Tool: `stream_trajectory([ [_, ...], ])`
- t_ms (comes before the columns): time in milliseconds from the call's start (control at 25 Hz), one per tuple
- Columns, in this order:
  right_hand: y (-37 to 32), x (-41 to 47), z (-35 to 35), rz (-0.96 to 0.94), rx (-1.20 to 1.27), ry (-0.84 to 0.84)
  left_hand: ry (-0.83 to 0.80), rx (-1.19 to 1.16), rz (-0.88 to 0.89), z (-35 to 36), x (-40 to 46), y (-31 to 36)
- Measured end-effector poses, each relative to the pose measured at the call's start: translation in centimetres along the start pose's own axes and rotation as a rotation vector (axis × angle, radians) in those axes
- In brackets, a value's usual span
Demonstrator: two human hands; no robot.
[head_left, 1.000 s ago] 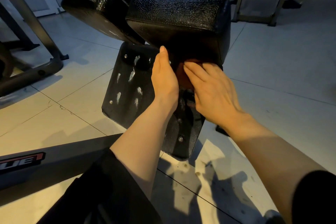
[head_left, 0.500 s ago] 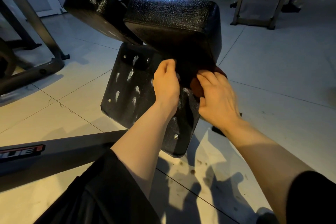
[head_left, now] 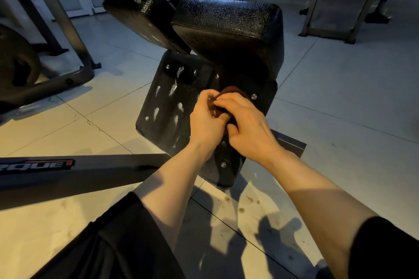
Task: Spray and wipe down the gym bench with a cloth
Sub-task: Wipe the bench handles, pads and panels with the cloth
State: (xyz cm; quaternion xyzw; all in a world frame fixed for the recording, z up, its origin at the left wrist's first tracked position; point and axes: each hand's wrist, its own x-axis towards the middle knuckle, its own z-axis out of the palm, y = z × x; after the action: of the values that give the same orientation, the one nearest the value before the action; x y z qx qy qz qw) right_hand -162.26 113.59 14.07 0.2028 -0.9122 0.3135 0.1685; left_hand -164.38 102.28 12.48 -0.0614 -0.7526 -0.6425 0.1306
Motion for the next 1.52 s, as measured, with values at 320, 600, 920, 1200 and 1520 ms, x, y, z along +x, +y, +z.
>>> stream_trajectory([
  [320,0.2,0.3,0.0,0.035,-0.098,0.472,0.486,0.066,-0.042,-0.3,2.8,0.9],
  [600,2.0,0.9,0.7,0.062,-0.302,0.638,0.542,-0.038,0.004,0.5,5.5,1.4],
  [920,3.1,2.4,1.1,0.135,-0.141,0.632,0.498,-0.093,0.069,3.4,7.8,0.7],
  [1200,4.4,3.0,1.2,0.05,-0.26,0.677,0.441,-0.009,-0.036,4.2,9.6,-0.9],
  [1520,5.0,3.4,1.6,0.012,-0.275,0.732,0.369,-0.133,-0.046,3.2,10.6,-1.0],
])
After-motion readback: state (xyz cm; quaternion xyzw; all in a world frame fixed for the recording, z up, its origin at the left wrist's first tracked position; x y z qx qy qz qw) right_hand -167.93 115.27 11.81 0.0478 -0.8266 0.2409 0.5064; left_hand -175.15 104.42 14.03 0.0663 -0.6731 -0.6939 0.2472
